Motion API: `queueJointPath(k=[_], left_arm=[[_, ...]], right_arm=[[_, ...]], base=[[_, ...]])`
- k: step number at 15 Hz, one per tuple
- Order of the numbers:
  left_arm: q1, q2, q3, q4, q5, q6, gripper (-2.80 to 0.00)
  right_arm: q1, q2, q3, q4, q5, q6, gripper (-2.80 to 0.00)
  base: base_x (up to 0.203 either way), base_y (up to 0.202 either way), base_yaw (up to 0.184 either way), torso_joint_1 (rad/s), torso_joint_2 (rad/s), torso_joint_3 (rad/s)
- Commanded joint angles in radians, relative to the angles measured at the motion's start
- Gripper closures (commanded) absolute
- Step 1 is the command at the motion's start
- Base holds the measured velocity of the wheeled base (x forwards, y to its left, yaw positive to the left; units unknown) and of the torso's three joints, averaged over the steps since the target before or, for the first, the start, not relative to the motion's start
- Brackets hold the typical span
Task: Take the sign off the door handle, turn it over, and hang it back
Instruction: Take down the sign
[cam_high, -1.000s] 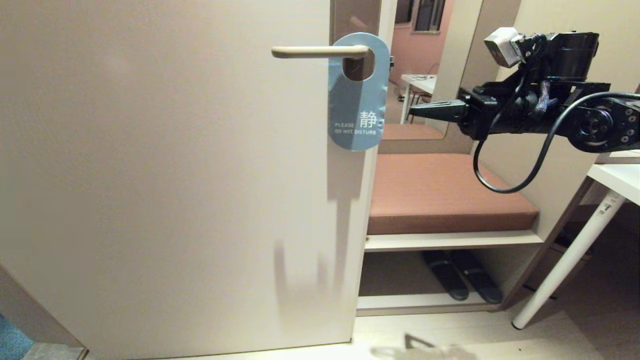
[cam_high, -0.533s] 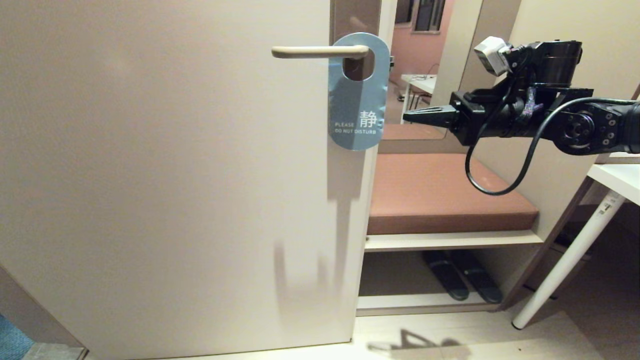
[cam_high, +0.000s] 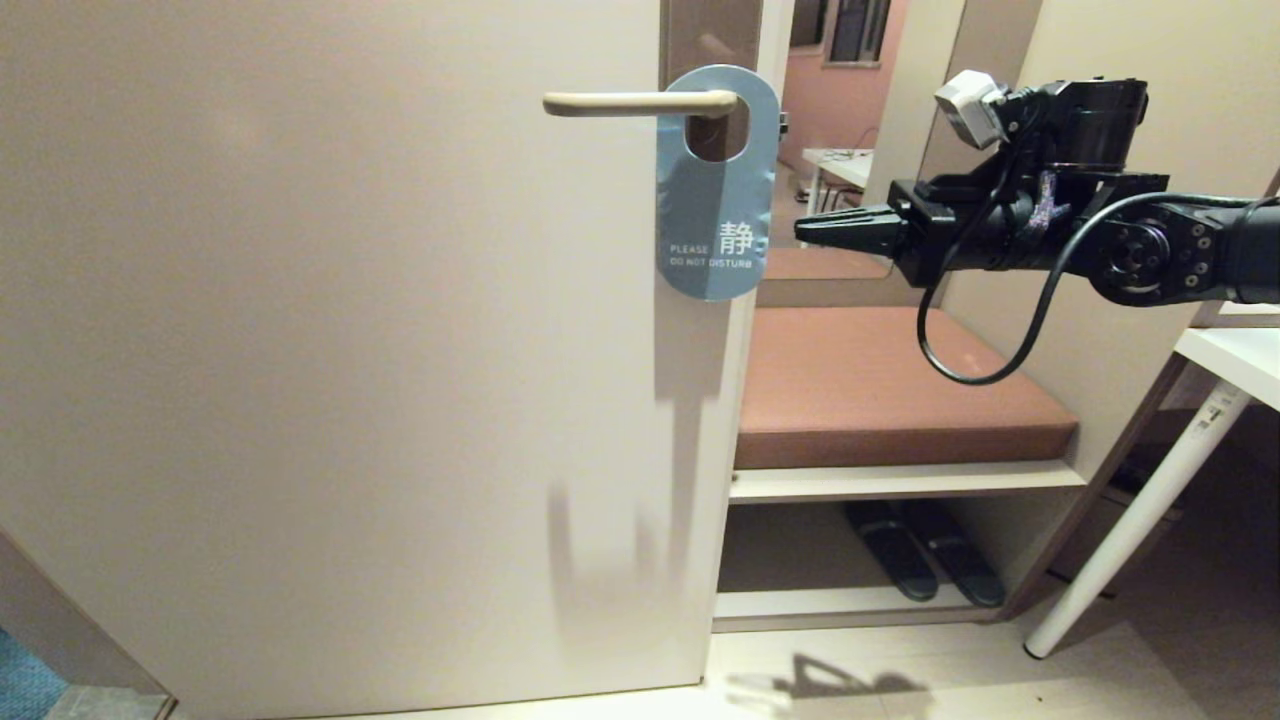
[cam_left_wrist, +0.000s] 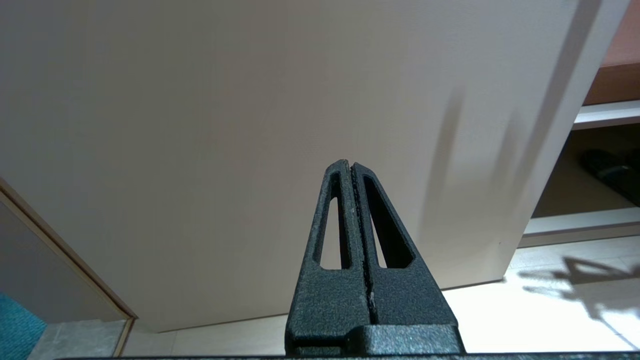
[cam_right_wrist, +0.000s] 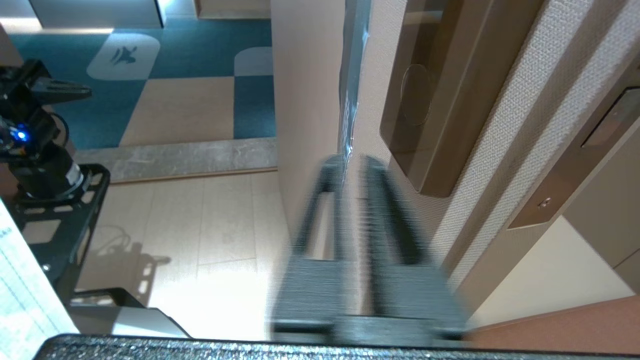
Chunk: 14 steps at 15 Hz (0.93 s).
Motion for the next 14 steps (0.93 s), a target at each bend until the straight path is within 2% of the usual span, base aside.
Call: queueJointPath(k=[1, 14], left_arm=[[0.0, 0.002, 0.0, 0.0, 0.0, 0.0, 0.0], [0.0, 0.0, 0.0, 0.0, 0.0, 0.0, 0.0]], right_arm=[[0.002, 0.007, -0.003, -0.002, 0.008, -0.002, -2.8], [0.044, 0.039, -0.061, 0.0, 0.008, 0.024, -2.8]], base=[[0.0, 0.0, 0.0, 0.0, 0.0, 0.0], [0.0, 0.0, 0.0, 0.0, 0.0, 0.0]])
